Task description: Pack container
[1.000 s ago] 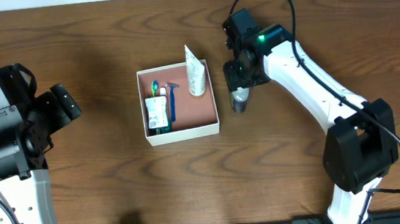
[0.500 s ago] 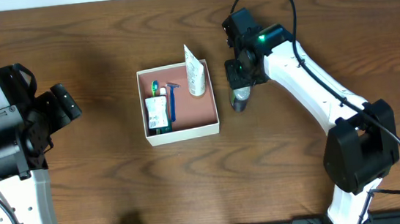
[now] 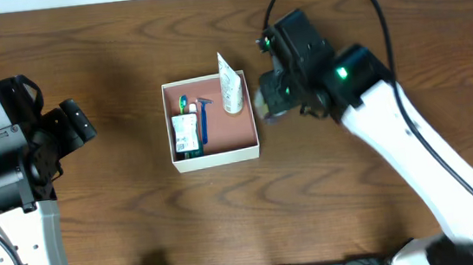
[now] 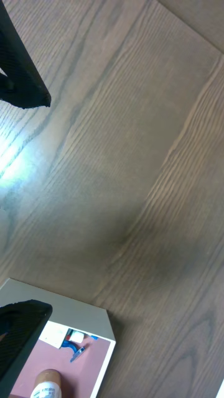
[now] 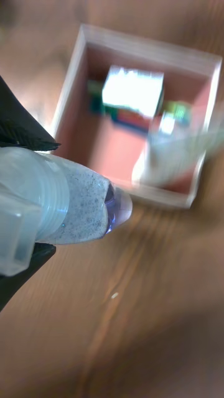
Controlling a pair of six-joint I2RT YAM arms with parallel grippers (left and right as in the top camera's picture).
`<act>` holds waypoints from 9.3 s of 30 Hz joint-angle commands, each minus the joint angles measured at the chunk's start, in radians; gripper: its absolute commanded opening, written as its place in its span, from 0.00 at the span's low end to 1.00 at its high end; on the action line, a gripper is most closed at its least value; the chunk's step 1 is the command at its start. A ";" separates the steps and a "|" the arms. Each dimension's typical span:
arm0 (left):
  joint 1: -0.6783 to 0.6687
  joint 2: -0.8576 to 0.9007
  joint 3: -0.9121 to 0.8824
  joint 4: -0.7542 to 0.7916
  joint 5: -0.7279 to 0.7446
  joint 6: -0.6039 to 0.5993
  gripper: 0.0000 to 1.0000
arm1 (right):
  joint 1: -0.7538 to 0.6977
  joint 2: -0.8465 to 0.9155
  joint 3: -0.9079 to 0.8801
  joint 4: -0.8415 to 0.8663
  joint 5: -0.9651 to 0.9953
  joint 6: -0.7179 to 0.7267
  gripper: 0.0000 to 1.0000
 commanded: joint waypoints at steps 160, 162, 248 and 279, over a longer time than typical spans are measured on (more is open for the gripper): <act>0.005 0.000 0.009 -0.003 -0.012 -0.010 0.98 | -0.537 -1.457 -1.560 0.578 -0.105 -0.156 0.99; 0.005 0.000 0.009 -0.003 -0.012 -0.010 0.98 | -0.537 -1.486 -1.560 0.578 -0.105 -0.156 0.99; -0.197 -1.179 -1.263 0.412 -0.049 0.047 0.98 | -0.537 -1.509 -1.560 0.578 -0.105 -0.156 0.99; -0.197 -1.179 -1.263 0.412 -0.049 0.047 0.98 | -0.537 -1.509 -1.560 0.578 -0.105 -0.156 0.99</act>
